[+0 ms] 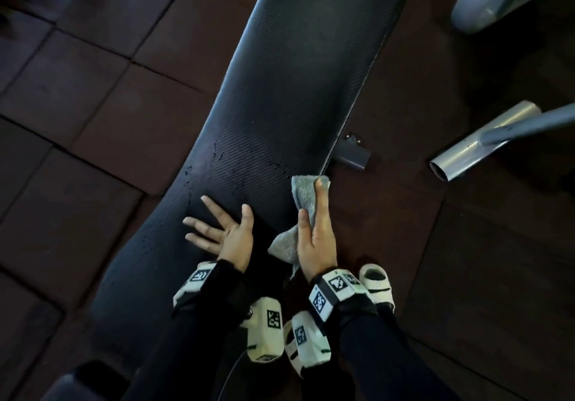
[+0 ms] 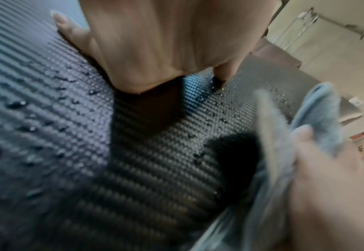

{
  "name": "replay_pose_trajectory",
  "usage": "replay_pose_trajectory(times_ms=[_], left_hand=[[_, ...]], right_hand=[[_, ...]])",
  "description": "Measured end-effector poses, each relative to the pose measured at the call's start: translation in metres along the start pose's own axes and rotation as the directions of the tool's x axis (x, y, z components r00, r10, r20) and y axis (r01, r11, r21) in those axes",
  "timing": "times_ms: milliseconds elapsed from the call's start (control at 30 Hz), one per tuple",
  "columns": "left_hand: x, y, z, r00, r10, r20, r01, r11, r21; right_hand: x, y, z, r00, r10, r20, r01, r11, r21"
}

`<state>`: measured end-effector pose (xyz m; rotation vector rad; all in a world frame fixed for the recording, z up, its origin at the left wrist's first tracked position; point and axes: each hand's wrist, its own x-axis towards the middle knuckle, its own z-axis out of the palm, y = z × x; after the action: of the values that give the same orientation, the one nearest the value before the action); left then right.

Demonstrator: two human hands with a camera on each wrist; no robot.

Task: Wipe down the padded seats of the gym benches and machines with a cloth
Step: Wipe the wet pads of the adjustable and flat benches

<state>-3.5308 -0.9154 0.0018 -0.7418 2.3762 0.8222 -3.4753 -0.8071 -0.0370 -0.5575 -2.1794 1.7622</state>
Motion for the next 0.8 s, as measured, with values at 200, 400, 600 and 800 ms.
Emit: replay_pose_trajectory(times_ms=[200,400,600,800], left_hand=[[-0.016,-0.047,-0.01,0.973,0.232,0.016,-0.232,0.966,0.113],[-0.034,-0.122,-0.021,0.994,0.107,0.028,-0.11,0.988,0.108],[-0.048,-0.134,-0.025,0.97,-0.244,-0.013,0.243,0.967,-0.082],[-0.046,-0.136,-0.029,0.97,-0.231,0.079,0.239,0.965,-0.11]], right_hand=[[-0.012,0.001,-0.004,0.997,-0.066,0.043,0.072,0.987,-0.146],[0.074,-0.018,-0.022,0.977,-0.21,0.022,0.194,0.848,-0.494],[0.136,-0.051,-0.038,0.965,-0.128,0.228,0.261,0.512,-0.818],[0.139,-0.058,-0.01,0.859,-0.253,0.444,0.506,0.296,-0.81]])
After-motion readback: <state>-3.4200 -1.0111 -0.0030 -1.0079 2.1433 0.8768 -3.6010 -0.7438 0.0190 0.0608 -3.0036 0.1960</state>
